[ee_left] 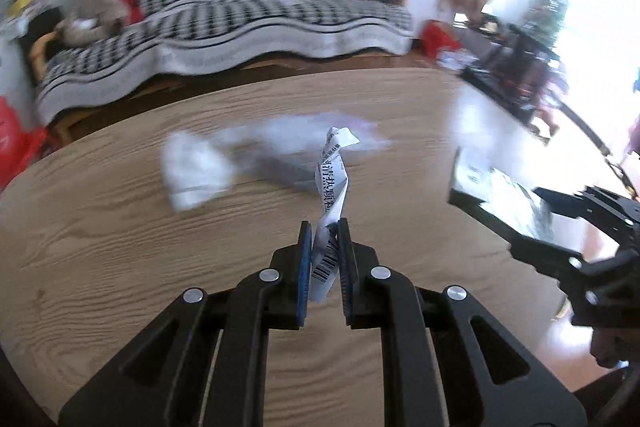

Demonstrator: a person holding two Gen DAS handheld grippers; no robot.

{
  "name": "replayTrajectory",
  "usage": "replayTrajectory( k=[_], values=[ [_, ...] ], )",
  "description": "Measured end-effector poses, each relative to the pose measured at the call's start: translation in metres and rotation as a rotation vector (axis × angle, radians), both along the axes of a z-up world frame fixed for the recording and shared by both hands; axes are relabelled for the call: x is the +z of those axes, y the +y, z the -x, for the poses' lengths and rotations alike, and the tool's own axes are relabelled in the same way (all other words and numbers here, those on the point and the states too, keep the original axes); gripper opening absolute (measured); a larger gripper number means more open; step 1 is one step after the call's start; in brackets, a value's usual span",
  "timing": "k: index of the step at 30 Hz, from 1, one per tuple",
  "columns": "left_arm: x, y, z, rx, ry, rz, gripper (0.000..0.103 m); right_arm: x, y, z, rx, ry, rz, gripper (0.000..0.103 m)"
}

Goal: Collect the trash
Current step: 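Carry receipt and cigarette box to the bin and open both tools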

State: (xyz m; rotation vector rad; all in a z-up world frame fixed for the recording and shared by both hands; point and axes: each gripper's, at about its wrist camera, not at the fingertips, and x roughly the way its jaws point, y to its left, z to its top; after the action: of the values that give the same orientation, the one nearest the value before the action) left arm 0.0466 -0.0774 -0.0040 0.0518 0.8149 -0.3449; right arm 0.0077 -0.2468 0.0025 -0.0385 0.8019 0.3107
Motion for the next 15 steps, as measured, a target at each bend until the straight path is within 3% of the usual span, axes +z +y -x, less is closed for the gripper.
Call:
replayTrajectory(
  k=[7, 15],
  values=[
    [-0.002, -0.105, 0.031, -0.191, 0.000, 0.034, 0.012, -0.001, -0.108, 0.043, -0.243, 0.004, -0.024, 0.066],
    [-0.011, -0.223, 0.073, -0.413, 0.012, 0.082, 0.012, -0.024, -0.250, 0.114, -0.592, 0.060, -0.099, 0.066]
  ],
)
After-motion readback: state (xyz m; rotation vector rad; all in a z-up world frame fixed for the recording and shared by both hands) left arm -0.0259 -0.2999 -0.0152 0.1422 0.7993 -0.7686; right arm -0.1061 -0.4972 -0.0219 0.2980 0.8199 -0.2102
